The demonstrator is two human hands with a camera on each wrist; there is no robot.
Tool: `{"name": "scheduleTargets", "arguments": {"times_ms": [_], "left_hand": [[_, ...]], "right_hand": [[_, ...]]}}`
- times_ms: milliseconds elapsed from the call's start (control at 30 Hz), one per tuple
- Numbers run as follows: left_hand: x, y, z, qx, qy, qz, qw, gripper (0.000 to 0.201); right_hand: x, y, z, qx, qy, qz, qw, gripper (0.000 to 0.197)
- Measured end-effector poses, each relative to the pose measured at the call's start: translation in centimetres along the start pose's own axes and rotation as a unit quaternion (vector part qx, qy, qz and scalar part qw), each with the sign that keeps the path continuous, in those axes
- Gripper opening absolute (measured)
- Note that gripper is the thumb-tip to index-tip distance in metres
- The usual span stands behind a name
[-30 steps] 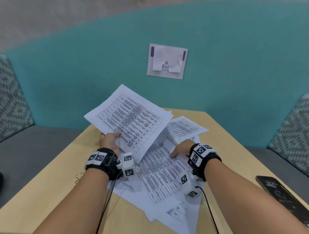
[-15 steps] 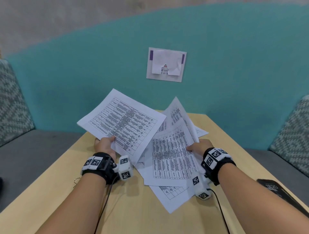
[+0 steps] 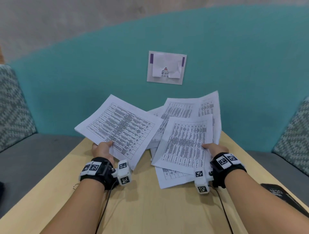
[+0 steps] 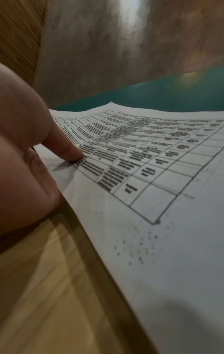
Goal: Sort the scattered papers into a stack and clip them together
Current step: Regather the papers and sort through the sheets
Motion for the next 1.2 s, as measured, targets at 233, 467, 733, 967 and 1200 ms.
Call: {"name": "scheduleTargets", "arguments": {"times_ms": [233, 467, 733, 967, 1200], "left_hand": [[0.2, 0.1, 0.7, 0.009, -0.028, 0.018, 0.999, 0.05], [-0.5, 0.5, 0.9, 0.0, -0.039, 0.109, 0.993, 0.042], [-0.5, -0.2, 2.2, 0.075, -0.033, 0.188, 0.979, 0.054], [0.3, -0.8, 0.9, 0.123, -0.043, 0.274, 0.953, 0.06], [0.6, -0.8, 1.1, 0.121, -0.063, 0.325, 0.936, 0.055]], "right_hand": [[-1.3, -0.4, 7.1, -0.01, -0.05, 0.126, 0.991, 0.075], [-0.8, 0.1, 10.1, -0.011, -0.087, 0.219, 0.972, 0.061], [2.1, 1.7, 9.0, 0.055, -0.03, 0.211, 0.976, 0.026], [4.0, 2.3, 6.5, 0.071, -0.062, 0.278, 0.956, 0.04], [7.2, 2.4, 4.1, 0.107, -0.036, 0.309, 0.944, 0.021]]}}
Point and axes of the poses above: each hand's wrist, its own z-axis towards the middle knuckle, its own y-axis out of the back of the hand, x = y × z, the point moved 1 cm from there along z, towards the middle knuckle, and after that the axes turned 11 degrees about -x, right-handed, at the moved point
